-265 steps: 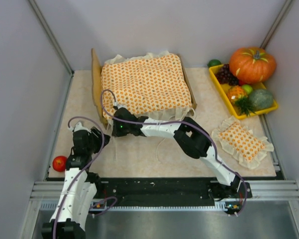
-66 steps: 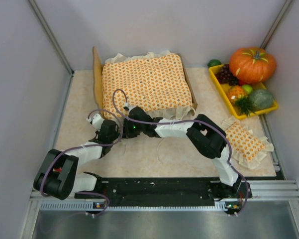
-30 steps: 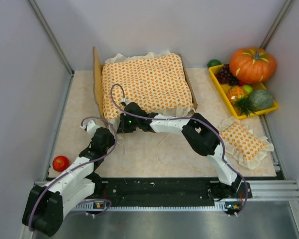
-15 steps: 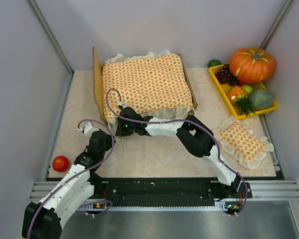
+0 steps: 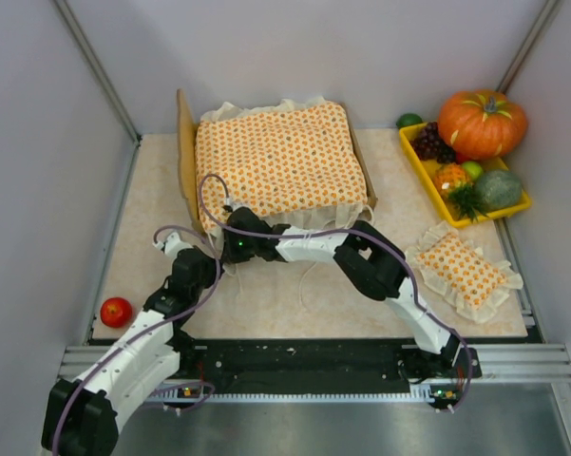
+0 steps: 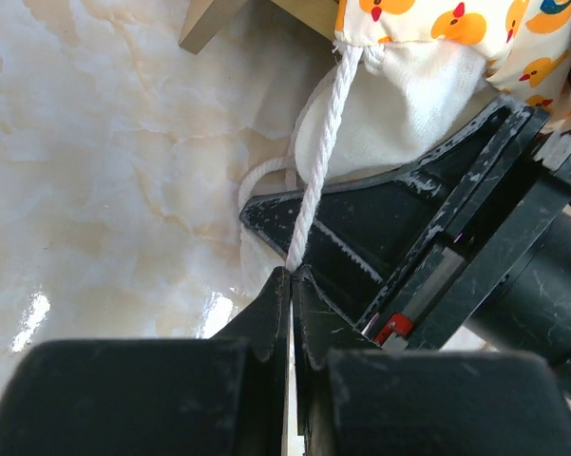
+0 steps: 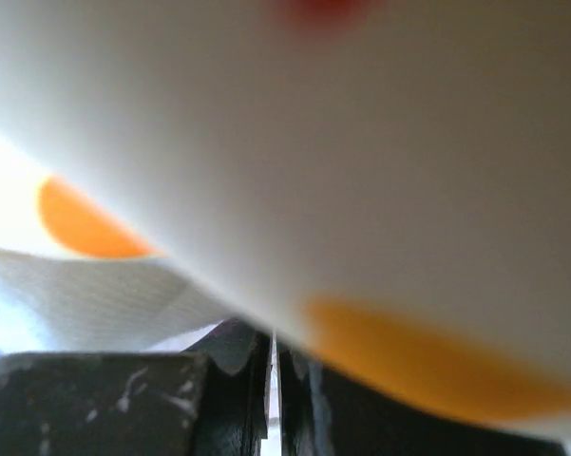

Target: Set up the pet bed

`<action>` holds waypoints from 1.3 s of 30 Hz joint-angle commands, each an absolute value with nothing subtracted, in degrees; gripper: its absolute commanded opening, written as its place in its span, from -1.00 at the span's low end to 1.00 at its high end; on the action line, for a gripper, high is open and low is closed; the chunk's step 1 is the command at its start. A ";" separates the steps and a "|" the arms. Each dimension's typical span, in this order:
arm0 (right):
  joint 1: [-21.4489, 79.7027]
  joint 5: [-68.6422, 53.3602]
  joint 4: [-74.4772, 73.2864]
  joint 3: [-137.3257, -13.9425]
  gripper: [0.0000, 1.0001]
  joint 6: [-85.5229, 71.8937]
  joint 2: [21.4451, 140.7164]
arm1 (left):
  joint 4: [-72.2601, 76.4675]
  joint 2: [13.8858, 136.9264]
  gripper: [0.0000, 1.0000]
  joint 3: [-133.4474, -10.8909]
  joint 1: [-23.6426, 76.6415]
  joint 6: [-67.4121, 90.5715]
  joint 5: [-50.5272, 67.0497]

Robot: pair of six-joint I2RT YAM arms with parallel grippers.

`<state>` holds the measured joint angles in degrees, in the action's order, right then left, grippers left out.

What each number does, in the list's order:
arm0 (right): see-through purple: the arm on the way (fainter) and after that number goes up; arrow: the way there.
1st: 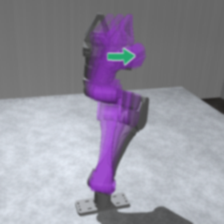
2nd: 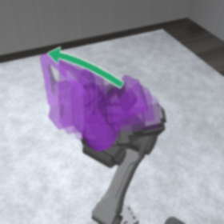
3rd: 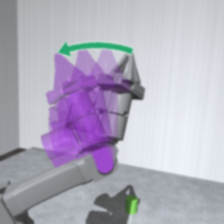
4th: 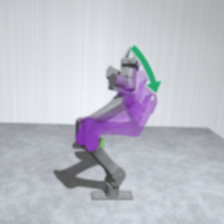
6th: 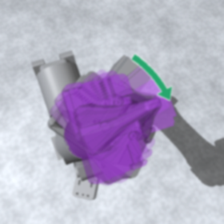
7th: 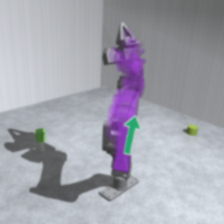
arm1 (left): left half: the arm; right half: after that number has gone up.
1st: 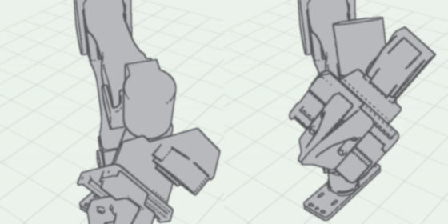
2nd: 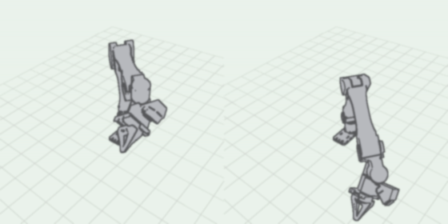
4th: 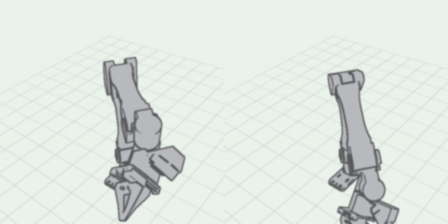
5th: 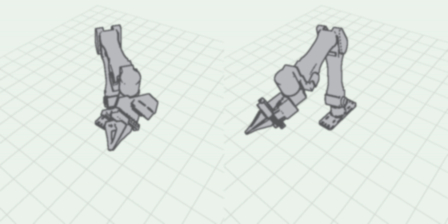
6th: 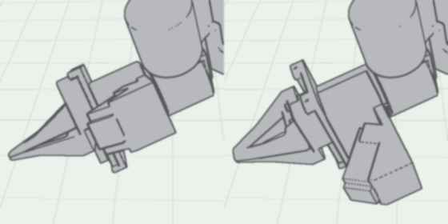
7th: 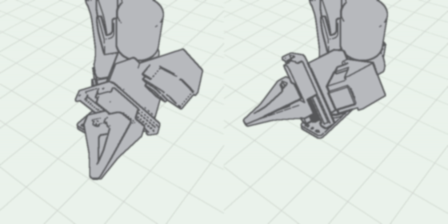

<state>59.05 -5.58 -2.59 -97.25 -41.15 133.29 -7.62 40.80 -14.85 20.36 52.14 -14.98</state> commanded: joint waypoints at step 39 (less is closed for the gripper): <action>55.90 -24.87 2.63 -87.89 -1.00 -48.25 132.89 | -9.06 37.97 -0.22 -9.50 20.57 60.47 -13.01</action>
